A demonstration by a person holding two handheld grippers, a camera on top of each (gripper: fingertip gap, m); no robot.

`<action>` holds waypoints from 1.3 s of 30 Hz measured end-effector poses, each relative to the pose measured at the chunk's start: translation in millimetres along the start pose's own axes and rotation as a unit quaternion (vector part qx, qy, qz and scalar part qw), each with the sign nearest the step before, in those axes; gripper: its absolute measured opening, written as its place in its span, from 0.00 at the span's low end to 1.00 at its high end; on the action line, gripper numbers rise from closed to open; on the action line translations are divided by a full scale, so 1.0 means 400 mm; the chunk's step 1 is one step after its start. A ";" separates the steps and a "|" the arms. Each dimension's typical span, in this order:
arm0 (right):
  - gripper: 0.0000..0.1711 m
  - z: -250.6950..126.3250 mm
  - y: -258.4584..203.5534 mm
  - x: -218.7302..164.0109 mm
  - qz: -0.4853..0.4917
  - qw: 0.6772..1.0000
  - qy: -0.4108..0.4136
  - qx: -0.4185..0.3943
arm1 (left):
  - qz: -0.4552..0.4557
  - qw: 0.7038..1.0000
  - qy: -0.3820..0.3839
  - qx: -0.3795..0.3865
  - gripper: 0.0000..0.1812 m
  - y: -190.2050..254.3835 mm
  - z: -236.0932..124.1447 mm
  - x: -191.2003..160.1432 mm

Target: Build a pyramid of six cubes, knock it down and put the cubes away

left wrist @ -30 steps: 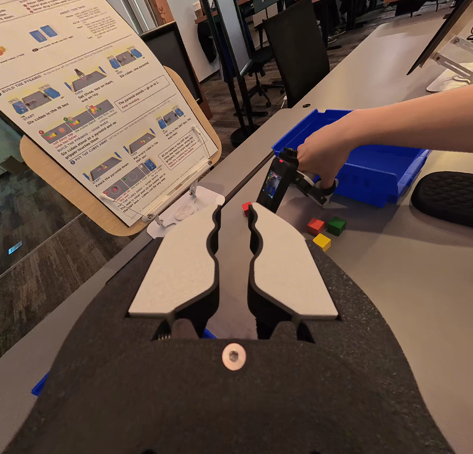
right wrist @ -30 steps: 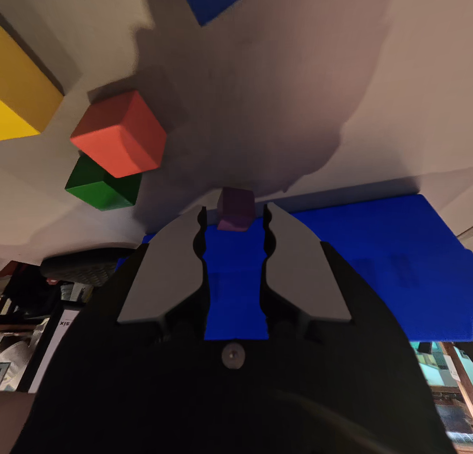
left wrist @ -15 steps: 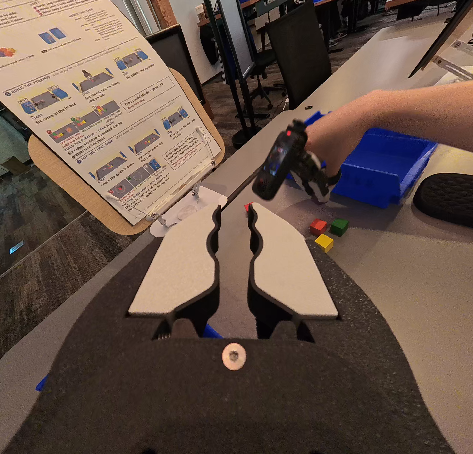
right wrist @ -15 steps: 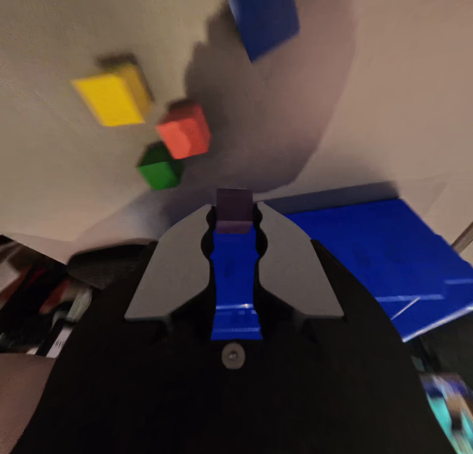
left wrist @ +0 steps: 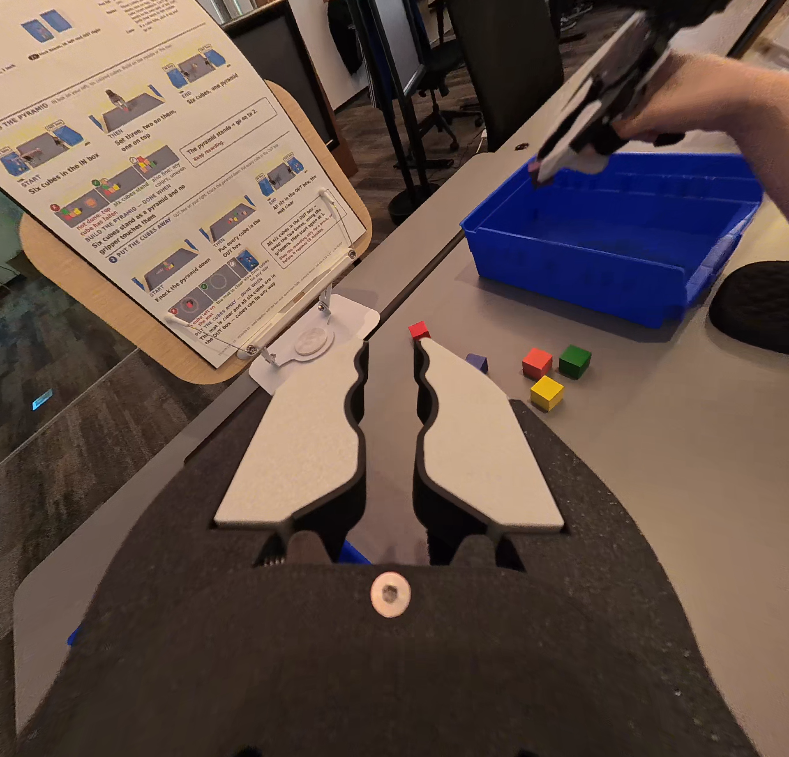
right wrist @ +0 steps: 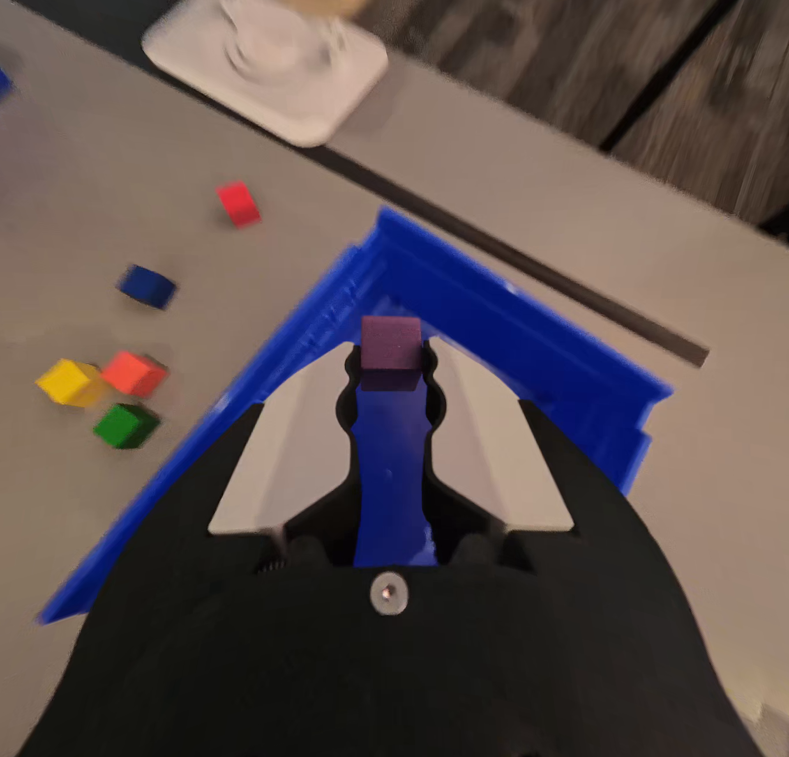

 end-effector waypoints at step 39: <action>0.26 0.115 -0.513 -0.229 -0.434 0.844 -0.305 0.084 | 0.015 0.999 -0.037 0.000 0.11 0.015 0.017 -0.022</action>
Point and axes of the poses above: each gripper's, where its closed fingertips meet, z out along the fingers, x out of its top, y = z × x across the jaws, the point moved 3 cm from there along -z, back along the fingers, and after that the axes turned 5 degrees about z, right-handed, at the moved point
